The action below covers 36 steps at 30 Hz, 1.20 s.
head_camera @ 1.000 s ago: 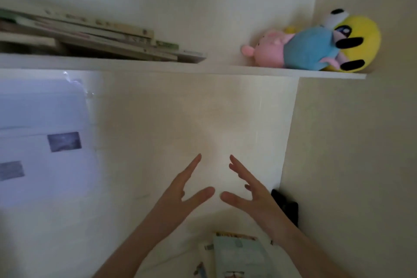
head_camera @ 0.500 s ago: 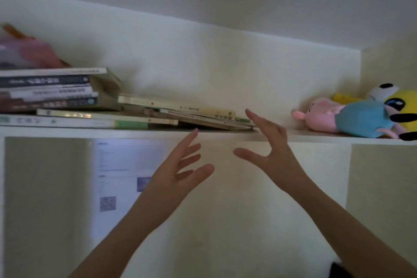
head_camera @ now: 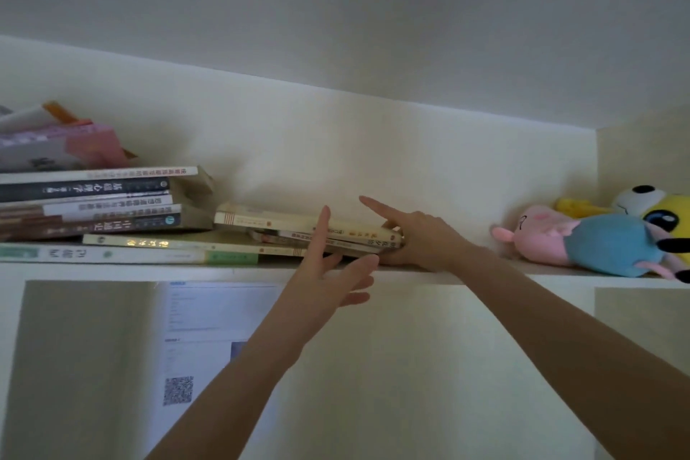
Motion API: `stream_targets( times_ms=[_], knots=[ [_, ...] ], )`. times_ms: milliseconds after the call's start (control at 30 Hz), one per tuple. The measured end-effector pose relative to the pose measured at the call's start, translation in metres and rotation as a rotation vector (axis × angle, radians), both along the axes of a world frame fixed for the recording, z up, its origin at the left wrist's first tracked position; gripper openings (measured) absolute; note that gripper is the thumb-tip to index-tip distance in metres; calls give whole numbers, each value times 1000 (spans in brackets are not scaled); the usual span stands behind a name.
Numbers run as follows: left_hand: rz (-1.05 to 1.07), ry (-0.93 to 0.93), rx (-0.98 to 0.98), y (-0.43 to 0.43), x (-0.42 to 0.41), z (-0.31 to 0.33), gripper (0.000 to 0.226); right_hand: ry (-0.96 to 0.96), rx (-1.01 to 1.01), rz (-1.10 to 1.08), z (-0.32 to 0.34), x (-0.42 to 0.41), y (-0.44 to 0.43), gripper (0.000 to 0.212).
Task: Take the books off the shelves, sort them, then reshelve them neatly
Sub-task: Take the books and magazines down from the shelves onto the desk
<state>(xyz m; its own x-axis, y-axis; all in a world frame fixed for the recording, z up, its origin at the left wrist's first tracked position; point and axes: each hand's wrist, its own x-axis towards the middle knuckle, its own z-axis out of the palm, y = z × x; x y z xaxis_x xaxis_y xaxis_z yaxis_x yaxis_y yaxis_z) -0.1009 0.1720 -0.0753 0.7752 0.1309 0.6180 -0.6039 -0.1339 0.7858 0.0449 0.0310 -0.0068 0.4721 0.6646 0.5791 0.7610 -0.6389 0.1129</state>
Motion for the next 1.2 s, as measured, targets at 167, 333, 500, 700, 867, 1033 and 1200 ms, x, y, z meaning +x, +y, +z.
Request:
stream_targets(
  times_ms=[167, 333, 500, 700, 867, 1033, 1200],
  knots=[
    [-47, 31, -99, 1, -6, 2, 90, -274, -97, 19, 3, -9, 7, 59],
    [-99, 74, -138, -3, -18, 3, 97, -451, -58, 16, 0, -39, -4, 52],
    [-126, 0, -218, -23, -23, 3, 97, -597, -51, -78, -20, -91, -26, 56],
    [-48, -148, -464, -46, -14, -6, 85, -599, 27, -45, -59, -123, -44, 63],
    [94, -206, -462, -41, -10, -33, 75, 64, 256, 184, -57, -112, -72, 56],
    [55, -153, -383, -41, -15, -68, 73, 530, 378, 320, -86, -73, -90, 69],
    [58, -103, -231, -33, -20, -110, 77, 788, 689, 475, -143, -69, -101, 61]
  ],
)
